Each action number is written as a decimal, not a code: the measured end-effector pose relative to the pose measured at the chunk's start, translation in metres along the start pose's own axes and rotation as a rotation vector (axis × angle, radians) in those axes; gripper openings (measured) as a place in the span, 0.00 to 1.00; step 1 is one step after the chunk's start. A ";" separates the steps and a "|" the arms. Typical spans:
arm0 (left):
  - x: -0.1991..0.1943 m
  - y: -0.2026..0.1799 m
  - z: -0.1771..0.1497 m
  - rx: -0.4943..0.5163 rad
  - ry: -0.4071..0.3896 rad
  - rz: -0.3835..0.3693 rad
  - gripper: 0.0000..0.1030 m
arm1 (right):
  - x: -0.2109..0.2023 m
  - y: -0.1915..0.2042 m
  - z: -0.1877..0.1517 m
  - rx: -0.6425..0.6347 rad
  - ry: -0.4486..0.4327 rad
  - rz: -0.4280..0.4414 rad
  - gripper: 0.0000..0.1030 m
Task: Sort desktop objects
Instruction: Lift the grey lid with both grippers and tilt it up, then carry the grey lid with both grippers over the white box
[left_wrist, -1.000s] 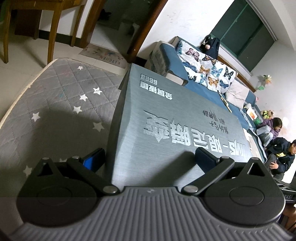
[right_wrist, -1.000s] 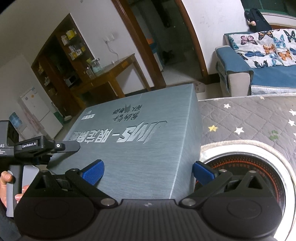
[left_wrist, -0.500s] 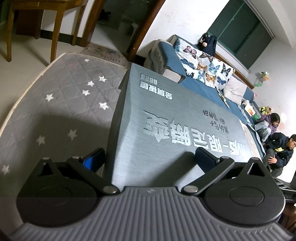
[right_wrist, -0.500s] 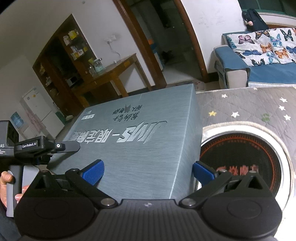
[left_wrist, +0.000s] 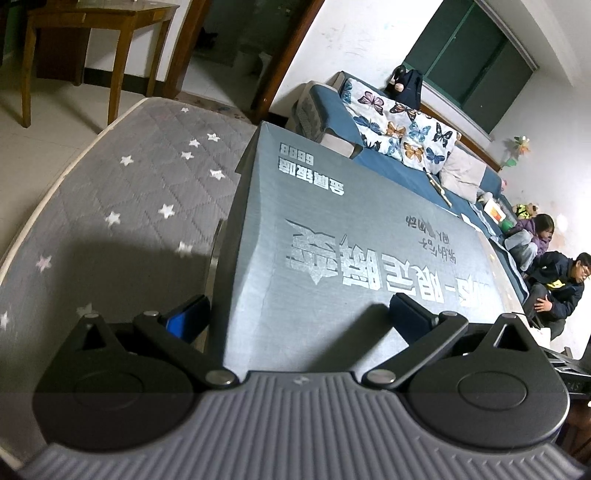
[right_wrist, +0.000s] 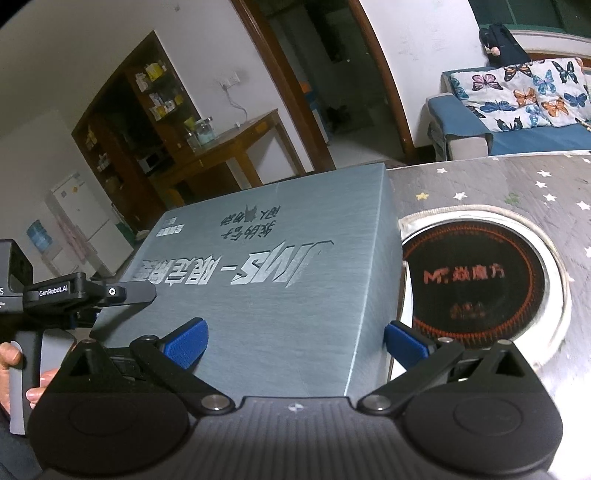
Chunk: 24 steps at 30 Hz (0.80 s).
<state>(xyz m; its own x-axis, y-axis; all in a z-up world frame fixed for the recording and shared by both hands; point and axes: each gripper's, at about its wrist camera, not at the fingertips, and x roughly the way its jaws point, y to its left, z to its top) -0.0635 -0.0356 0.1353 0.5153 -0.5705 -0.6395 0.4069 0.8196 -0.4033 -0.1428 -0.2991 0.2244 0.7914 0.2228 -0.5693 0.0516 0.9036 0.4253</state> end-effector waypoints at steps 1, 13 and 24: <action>-0.004 -0.001 -0.005 0.002 -0.005 0.000 1.00 | -0.004 0.002 -0.004 0.000 -0.002 -0.001 1.00; -0.050 -0.001 -0.059 -0.001 -0.044 -0.018 1.00 | -0.044 0.027 -0.045 -0.053 -0.035 -0.023 1.00; -0.080 -0.004 -0.100 0.020 -0.064 -0.024 1.00 | -0.073 0.040 -0.079 -0.067 -0.053 -0.026 1.00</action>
<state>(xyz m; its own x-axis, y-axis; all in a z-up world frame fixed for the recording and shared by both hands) -0.1817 0.0121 0.1225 0.5527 -0.5924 -0.5862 0.4342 0.8051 -0.4042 -0.2469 -0.2507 0.2271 0.8214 0.1808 -0.5409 0.0333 0.9316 0.3619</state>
